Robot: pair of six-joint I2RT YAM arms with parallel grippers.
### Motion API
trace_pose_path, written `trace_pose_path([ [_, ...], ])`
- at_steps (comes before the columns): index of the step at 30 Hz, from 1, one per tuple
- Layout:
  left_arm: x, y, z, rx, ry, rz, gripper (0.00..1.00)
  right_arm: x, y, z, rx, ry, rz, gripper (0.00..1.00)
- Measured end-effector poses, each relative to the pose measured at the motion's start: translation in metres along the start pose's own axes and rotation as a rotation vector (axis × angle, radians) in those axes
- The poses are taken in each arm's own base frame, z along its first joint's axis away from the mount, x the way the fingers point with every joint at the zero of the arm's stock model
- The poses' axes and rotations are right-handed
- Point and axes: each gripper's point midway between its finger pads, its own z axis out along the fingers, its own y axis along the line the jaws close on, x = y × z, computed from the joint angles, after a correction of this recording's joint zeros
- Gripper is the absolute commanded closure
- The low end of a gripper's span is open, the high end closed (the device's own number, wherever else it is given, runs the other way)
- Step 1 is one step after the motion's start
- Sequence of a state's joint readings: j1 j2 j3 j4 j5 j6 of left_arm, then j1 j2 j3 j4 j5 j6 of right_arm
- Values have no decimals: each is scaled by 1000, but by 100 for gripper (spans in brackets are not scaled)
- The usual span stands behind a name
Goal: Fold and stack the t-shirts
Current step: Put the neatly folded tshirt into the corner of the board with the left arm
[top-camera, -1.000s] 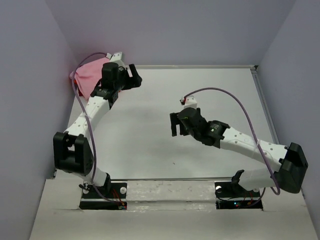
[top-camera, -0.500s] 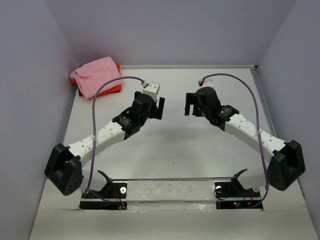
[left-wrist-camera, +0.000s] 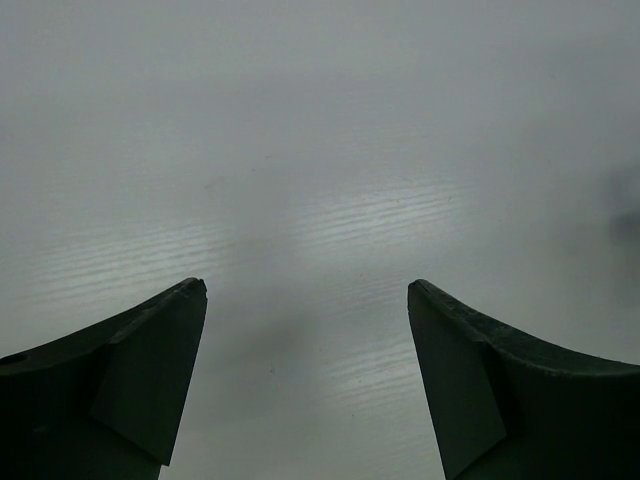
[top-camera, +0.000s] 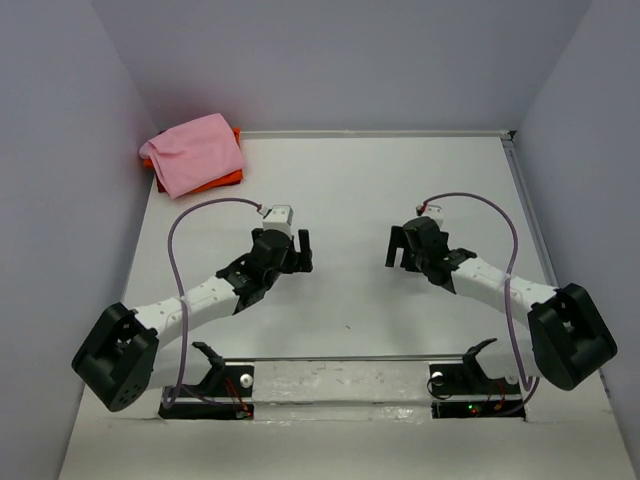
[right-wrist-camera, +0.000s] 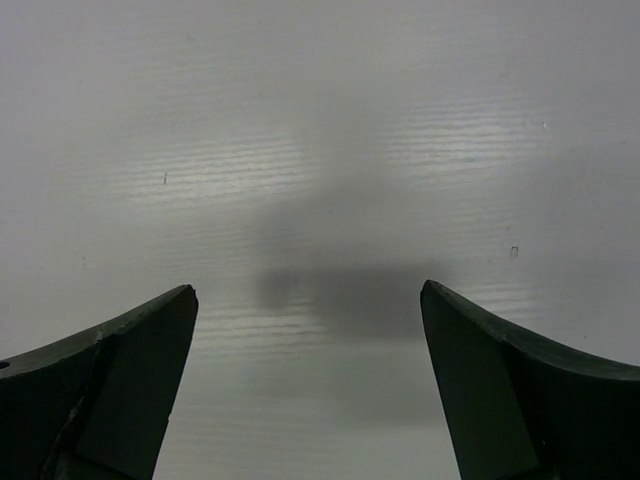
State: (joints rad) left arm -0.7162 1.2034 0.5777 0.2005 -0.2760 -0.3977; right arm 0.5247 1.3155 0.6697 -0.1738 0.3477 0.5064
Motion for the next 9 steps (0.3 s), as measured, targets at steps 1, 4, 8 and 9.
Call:
trace_pose_path([
  [1,4,2,-1,-2,3,-10,10,4,0,1,-7,5,5,2],
  [4,8,6,-3,-13,-4,-33,10,4,7,2,-40,3,23,2],
  [8,-1,5,-3,-12,-40,-55,13,-2,18,4,-83,-10,35,2],
  [9,-3,4,-3,-11,-49,-59,13,-2,18,4,-85,-8,34,2],
])
